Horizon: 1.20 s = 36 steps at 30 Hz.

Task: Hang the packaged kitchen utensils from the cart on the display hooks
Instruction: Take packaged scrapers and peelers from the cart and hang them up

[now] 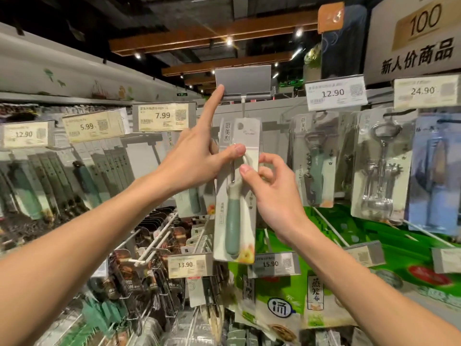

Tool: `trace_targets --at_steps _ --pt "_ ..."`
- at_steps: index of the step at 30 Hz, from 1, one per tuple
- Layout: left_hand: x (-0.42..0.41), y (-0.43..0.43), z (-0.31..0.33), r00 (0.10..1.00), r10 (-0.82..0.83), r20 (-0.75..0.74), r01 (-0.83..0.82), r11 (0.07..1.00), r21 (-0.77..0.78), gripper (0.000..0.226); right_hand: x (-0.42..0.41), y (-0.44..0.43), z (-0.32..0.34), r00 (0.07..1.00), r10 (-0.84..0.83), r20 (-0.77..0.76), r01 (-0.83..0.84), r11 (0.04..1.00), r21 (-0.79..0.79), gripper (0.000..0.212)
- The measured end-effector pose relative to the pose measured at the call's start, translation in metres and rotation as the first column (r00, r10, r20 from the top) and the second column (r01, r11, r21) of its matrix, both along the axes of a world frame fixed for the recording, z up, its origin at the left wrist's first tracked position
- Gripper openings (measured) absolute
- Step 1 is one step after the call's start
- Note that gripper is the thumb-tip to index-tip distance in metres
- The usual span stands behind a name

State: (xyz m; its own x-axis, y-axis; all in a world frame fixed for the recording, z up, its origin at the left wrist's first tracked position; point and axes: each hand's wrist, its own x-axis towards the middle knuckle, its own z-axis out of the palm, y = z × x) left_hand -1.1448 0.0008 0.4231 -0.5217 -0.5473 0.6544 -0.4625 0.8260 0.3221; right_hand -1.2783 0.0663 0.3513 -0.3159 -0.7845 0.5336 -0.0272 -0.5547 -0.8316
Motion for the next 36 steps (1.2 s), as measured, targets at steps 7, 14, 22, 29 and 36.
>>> trace_targets --at_steps 7,14,22,29,36 --pt "-0.020 -0.009 -0.013 0.985 0.076 -0.153 -0.099 0.984 -0.150 0.096 -0.017 -0.013 0.009 0.980 -0.175 -0.097 0.173 0.985 -0.022 0.024" --pt "-0.031 -0.014 -0.043 0.964 0.064 -0.257 -0.113 0.977 -0.181 0.103 -0.030 -0.024 -0.005 0.938 -0.290 -0.191 0.290 0.957 -0.031 0.038" --pt "-0.040 -0.023 -0.112 0.858 0.028 -0.513 0.101 0.970 0.222 0.050 -0.039 -0.030 -0.045 0.805 -0.400 -0.438 0.403 0.911 -0.092 0.066" --pt "-0.047 -0.034 -0.107 0.873 0.050 -0.484 0.094 0.959 0.267 0.041 -0.051 -0.043 -0.042 0.791 -0.367 -0.490 0.397 0.917 -0.045 0.067" --pt "-0.021 -0.028 -0.110 0.950 0.132 -0.283 -0.070 0.973 0.219 0.019 -0.041 -0.019 -0.057 0.664 -0.547 -0.510 0.590 0.802 -0.093 0.031"
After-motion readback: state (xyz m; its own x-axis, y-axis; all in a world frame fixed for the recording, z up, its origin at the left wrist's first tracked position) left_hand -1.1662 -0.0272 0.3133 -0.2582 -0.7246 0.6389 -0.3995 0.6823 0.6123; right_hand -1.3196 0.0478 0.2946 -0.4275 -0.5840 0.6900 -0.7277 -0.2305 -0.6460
